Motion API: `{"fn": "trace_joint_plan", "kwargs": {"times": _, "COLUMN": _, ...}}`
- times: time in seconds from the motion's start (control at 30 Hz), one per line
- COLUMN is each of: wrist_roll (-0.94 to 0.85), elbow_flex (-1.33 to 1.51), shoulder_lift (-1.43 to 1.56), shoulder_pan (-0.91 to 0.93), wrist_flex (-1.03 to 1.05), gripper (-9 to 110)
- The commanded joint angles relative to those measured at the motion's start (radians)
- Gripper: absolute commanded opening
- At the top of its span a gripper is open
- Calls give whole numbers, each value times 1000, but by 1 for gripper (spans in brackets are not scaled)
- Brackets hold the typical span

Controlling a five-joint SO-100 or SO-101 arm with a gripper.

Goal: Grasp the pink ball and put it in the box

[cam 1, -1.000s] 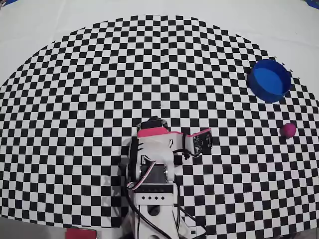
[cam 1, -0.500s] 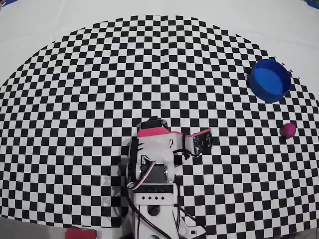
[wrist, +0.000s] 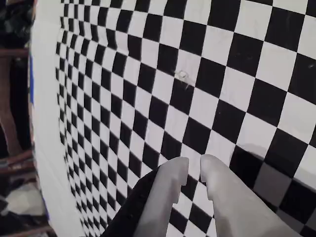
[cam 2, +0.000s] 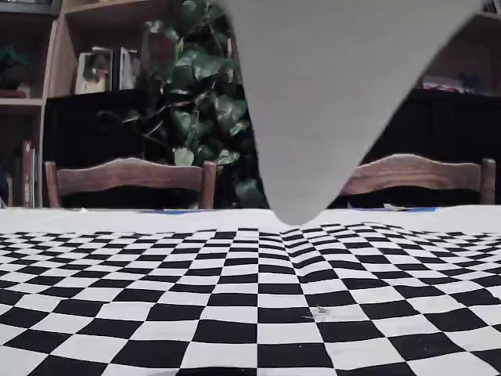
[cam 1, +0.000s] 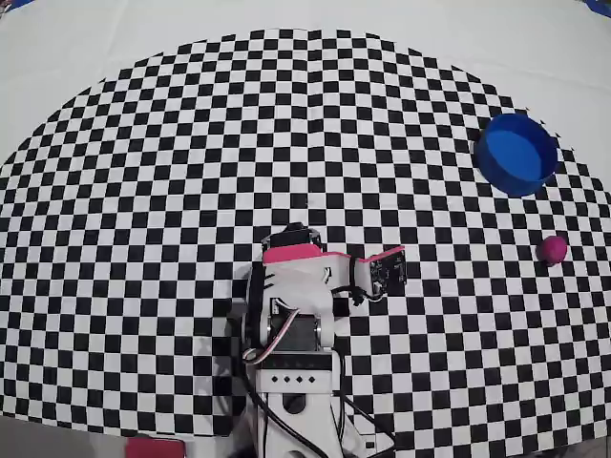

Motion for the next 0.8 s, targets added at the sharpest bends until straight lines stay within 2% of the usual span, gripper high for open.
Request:
{"fn": "trace_joint_plan", "kwargs": {"times": 0.0, "wrist_roll": 6, "elbow_flex": 8, "shoulder_lift": 14, "shoulder_pan": 2, "wrist_flex": 0, "gripper": 0}}
{"fn": "trace_joint_plan", "kwargs": {"times": 0.27, "wrist_roll": 6, "elbow_flex": 8, "shoulder_lift": -3, "shoulder_pan": -5, "wrist_flex": -115, "gripper": 0}}
{"fn": "trace_joint_plan", "kwargs": {"times": 0.6, "wrist_roll": 6, "elbow_flex": 8, "shoulder_lift": -77, "shoulder_pan": 3, "wrist_flex": -589, "gripper": 0}}
{"fn": "trace_joint_plan", "kwargs": {"times": 0.77, "wrist_roll": -5, "elbow_flex": 8, "shoulder_lift": -89, "shoulder_pan": 5, "wrist_flex": -750, "gripper": 0}}
